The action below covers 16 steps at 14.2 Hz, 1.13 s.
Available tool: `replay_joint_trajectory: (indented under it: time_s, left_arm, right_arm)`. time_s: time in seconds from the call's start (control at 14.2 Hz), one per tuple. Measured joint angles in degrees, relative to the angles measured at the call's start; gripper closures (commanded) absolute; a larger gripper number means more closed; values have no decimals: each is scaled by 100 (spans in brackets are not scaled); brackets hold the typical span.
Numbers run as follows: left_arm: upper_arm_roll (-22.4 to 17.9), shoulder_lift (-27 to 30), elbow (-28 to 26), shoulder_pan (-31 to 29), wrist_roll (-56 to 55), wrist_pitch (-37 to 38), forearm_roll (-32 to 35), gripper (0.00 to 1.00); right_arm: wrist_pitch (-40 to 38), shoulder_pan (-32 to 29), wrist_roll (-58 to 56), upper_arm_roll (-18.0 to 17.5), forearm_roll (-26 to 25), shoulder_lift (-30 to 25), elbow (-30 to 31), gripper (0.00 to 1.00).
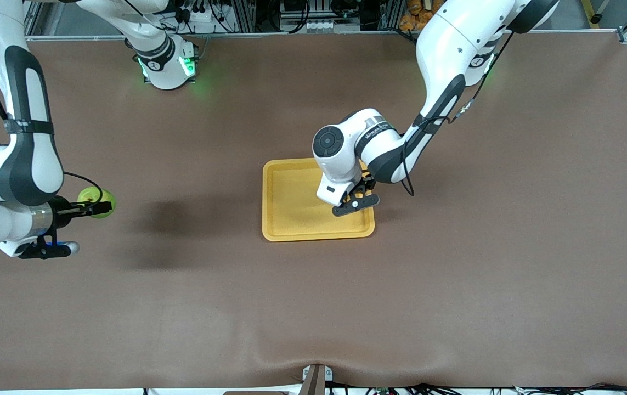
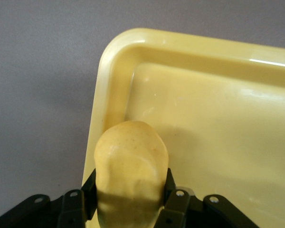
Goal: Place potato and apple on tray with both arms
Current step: 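Carry the potato over the tray with the left gripper, then release the potato onto the tray and lift the left gripper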
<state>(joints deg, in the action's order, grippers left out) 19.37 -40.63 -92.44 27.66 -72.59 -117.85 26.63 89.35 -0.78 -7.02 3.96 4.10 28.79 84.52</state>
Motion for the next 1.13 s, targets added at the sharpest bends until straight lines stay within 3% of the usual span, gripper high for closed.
replay_joint_trajectory:
  time_s: [0.07, 0.71, 1.13]
  left_arm:
    - [0, -29, 4, 26, -31, 0, 6, 0]
    - [-12, 19, 164, 68, -145, 118, 55, 0]
    - [-10, 971, 410, -383, -31, 763, 24, 0]
  right_arm:
    - [0, 29, 49, 0, 2, 0, 9, 100]
    - [-4, 555, 656, -10, 72, 1, 28, 100]
    - [238, 1089, 1335, -24, 364, 2, 43, 100]
